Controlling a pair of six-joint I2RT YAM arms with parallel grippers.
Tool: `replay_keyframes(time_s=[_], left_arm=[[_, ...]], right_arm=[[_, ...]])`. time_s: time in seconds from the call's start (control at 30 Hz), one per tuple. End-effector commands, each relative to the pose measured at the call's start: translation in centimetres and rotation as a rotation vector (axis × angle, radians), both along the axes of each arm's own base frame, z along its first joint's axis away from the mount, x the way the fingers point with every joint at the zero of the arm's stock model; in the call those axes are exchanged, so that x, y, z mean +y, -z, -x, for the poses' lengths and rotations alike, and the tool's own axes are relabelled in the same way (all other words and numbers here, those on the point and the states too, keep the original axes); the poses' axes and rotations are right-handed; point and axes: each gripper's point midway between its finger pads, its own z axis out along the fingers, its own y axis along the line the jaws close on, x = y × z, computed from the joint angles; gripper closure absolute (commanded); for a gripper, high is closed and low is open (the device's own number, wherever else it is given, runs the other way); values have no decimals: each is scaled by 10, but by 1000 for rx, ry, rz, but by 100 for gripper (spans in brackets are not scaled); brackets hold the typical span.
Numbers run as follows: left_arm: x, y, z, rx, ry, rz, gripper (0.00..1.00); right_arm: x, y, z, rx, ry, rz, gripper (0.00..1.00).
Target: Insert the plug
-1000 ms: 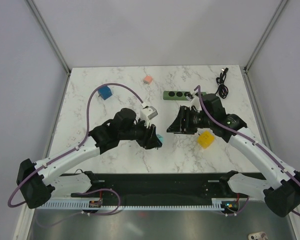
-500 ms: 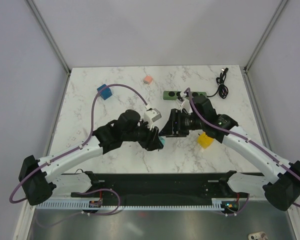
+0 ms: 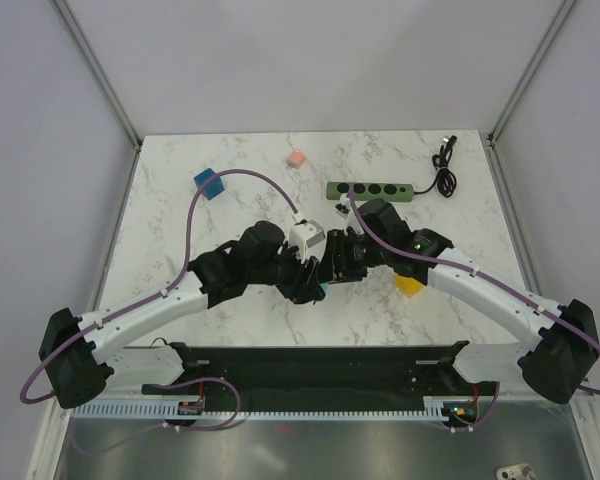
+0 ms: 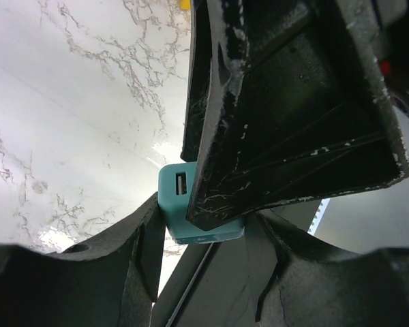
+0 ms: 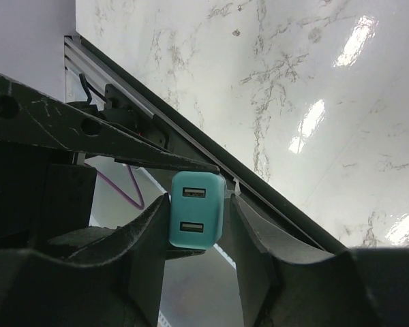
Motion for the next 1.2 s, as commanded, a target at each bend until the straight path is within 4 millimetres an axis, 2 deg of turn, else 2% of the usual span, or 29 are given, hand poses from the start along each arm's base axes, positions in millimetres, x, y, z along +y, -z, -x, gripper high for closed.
replay_keyframes(time_s=[0.0,0.07,0.33,0.5,0.67,0.77,0.93,1.1,1.17], left_arm=[[-9,-30,-13,-110,9,53,98],[-10,-30,-13,-113,11,52,98],[-11,-28,-15,-115,14,40,98],[-10,-27,-18,-122,3,33,98],[-8,-27,-20,-123,-17,23,98],[-7,-26,-20,-121,-23,12,98],[-5,-26,-24,-126,-46,-7,98],[-6,-22,-27,-123,-46,-26,98],[-7,-21,-27,-119,-44,-32,98]], right_arm=[[0,-3,-5,-42,-10,25,53],[1,-1,-5,-36,-15,29,57],[1,14,-2,-3,-26,54,58],[-2,19,-7,2,17,78,52],[-6,20,-14,-6,69,101,57],[-4,23,-12,13,55,99,58],[0,25,-8,19,35,89,52],[4,29,-4,33,4,62,59],[6,29,-2,35,-8,43,65]])
